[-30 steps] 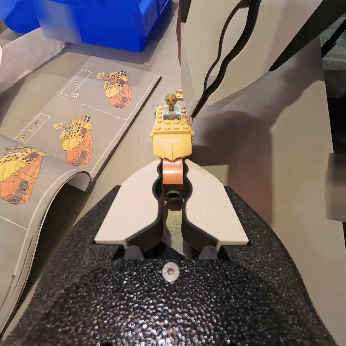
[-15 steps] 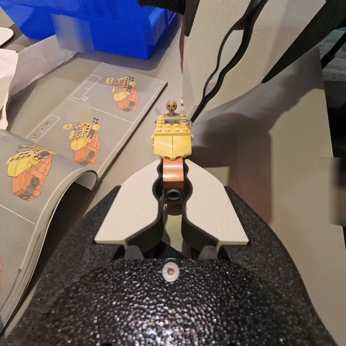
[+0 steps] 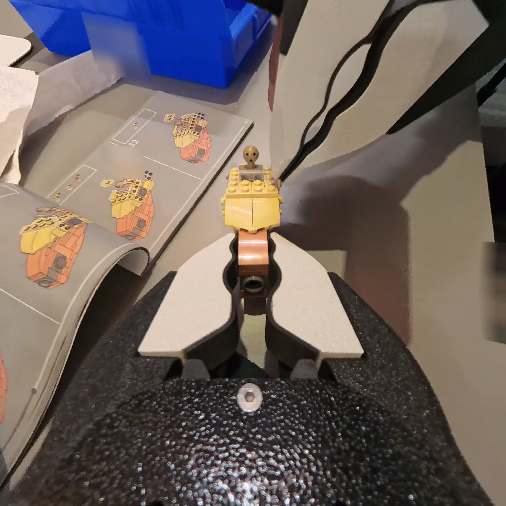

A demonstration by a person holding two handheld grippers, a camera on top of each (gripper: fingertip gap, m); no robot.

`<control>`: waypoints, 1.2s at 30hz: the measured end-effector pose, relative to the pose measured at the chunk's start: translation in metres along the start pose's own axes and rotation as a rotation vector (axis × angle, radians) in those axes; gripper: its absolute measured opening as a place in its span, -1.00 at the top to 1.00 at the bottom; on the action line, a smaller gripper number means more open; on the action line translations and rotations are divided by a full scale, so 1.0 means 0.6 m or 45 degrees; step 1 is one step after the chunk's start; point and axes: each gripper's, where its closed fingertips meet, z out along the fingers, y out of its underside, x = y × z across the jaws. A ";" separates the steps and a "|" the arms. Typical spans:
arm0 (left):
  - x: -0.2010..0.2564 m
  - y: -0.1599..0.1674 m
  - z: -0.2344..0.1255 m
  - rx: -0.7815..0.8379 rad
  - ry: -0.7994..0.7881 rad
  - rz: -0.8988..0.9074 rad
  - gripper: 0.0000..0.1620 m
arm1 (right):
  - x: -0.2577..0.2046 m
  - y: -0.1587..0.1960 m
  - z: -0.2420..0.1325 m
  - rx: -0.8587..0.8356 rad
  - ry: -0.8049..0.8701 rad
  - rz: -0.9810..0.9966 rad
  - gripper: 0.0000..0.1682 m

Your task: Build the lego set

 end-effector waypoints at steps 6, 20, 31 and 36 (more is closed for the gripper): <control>-0.002 -0.024 -0.024 0.168 0.042 -0.099 0.78 | 0.036 -0.015 -0.055 0.124 0.091 0.088 0.99; 0.007 -0.055 -0.040 0.345 0.158 -0.197 0.78 | 0.033 -0.039 -0.061 0.177 0.162 -0.004 0.98; 0.003 -0.056 -0.040 0.357 0.151 -0.200 0.78 | 0.037 -0.036 -0.060 0.209 0.123 0.020 0.95; -0.018 -0.064 -0.056 0.457 0.181 -0.392 0.79 | 0.061 -0.053 -0.094 0.372 0.331 -0.067 0.76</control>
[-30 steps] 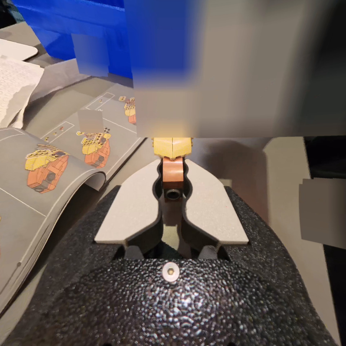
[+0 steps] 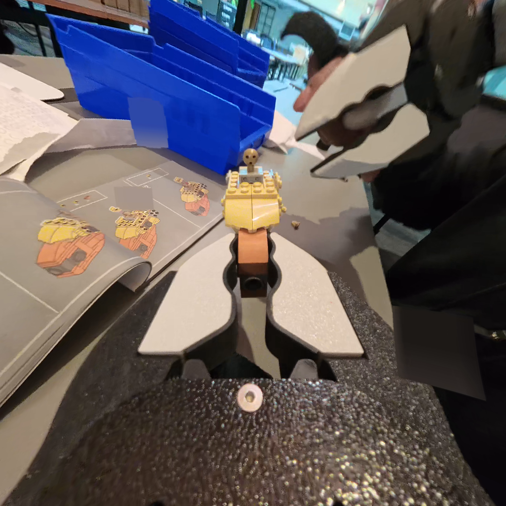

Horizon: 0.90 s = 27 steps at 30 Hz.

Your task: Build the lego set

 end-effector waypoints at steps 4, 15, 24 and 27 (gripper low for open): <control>0.000 -0.016 -0.010 0.101 0.094 -0.150 0.79 | -0.003 0.003 0.006 0.002 0.128 -0.232 0.76; 0.002 -0.025 -0.012 0.160 0.111 -0.197 0.79 | 0.022 -0.025 0.022 0.001 0.400 -0.518 0.67; 0.002 -0.015 -0.004 0.089 0.030 -0.075 0.79 | 0.015 -0.011 0.037 -0.072 0.400 -0.588 0.79; 0.001 -0.014 -0.004 0.078 0.012 -0.048 0.78 | 0.010 -0.010 0.038 -0.072 0.389 -0.600 0.82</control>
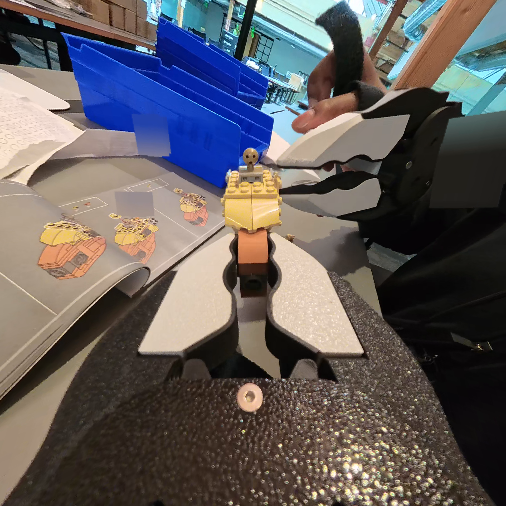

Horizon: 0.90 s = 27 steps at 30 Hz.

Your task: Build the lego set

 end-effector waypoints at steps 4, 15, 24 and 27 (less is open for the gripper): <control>0.004 -0.003 0.000 0.001 -0.011 0.056 0.78 | -0.004 0.003 0.001 -0.019 0.014 -0.041 0.83; 0.018 -0.012 -0.002 0.004 -0.049 0.252 0.78 | 0.004 -0.007 -0.014 -0.025 0.099 -0.162 0.87; 0.022 -0.013 -0.003 0.009 -0.047 0.296 0.78 | 0.005 -0.009 -0.018 -0.050 0.087 -0.160 0.88; 0.023 -0.011 -0.002 0.001 -0.046 0.307 0.78 | 0.002 -0.009 -0.020 -0.043 0.075 -0.151 0.88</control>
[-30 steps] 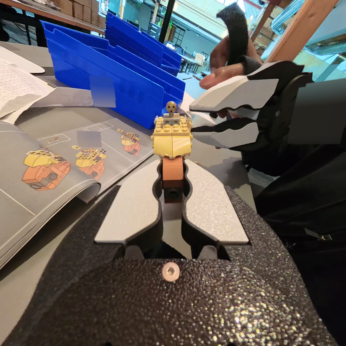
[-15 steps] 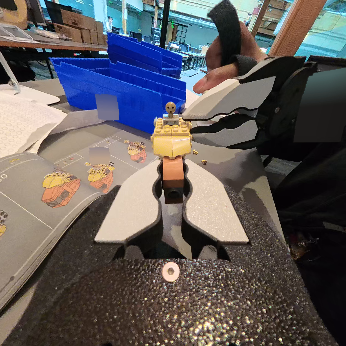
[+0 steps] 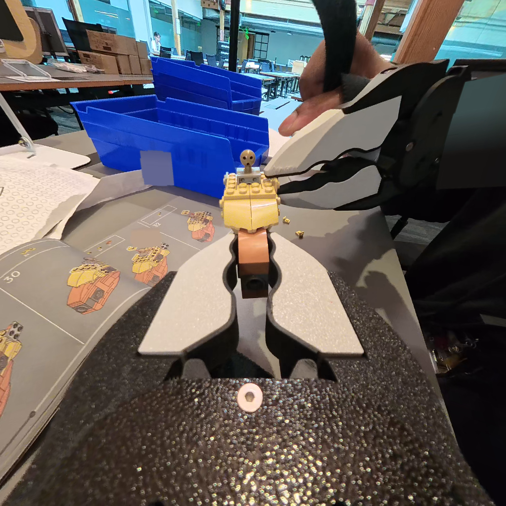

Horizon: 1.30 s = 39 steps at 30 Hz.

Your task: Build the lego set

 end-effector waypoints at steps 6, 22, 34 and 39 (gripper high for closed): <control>-0.011 0.010 0.007 -0.046 -0.060 -0.018 0.78 | -0.007 0.011 0.009 0.006 0.005 0.045 0.88; -0.037 0.041 0.014 -0.194 -0.206 -0.033 0.78 | -0.039 0.024 0.035 -0.001 0.036 -0.052 0.86; -0.028 0.036 0.012 -0.180 -0.166 0.021 0.79 | -0.039 0.017 0.027 0.027 -0.011 -0.040 0.89; -0.027 0.038 0.012 -0.189 -0.162 0.045 0.78 | -0.040 0.016 0.026 0.034 -0.030 -0.036 0.89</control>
